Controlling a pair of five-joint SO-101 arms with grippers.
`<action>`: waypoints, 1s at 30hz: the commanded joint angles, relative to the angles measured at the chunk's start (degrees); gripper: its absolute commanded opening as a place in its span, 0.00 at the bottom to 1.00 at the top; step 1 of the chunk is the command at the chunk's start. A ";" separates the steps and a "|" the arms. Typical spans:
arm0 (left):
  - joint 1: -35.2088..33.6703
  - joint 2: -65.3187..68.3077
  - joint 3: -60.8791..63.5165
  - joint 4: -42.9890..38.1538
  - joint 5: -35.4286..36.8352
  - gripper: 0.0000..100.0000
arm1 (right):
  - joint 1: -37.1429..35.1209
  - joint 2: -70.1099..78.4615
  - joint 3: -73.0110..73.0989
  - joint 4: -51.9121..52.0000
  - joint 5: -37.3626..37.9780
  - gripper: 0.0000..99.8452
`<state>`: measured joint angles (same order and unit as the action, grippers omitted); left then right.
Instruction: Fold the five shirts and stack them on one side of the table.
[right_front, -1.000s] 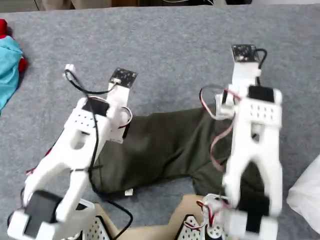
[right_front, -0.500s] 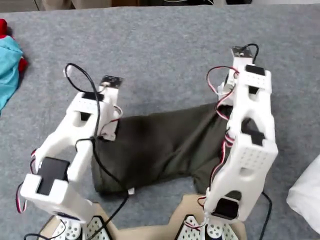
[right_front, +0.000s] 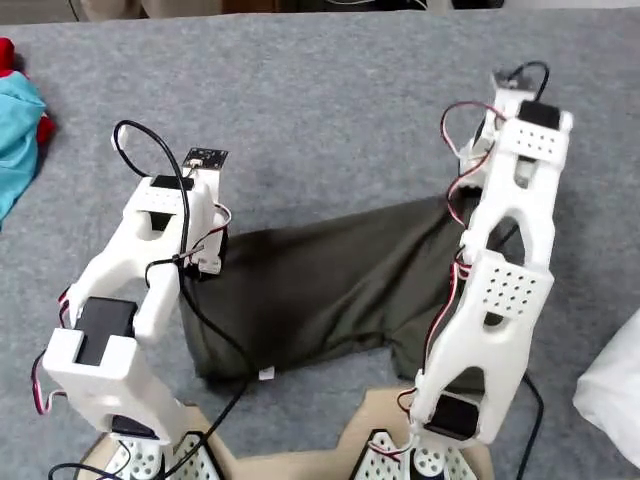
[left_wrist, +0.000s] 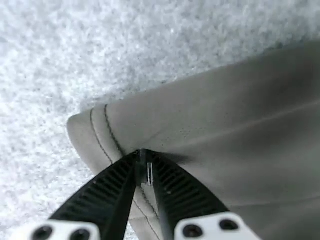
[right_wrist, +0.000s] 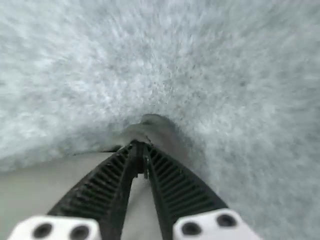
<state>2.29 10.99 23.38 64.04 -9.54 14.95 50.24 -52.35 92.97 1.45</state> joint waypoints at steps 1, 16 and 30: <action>-1.58 0.22 -3.25 1.14 0.18 0.02 | 0.22 -0.92 -14.20 8.70 2.02 0.01; -1.32 0.66 -5.54 5.80 0.18 0.02 | -0.22 12.00 -17.80 5.01 3.60 0.01; -2.73 0.57 -6.15 7.91 0.18 0.02 | 2.68 20.44 -31.52 6.77 3.60 0.01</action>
<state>0.97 11.87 19.69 69.85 -9.63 16.26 70.99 -79.69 99.03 4.44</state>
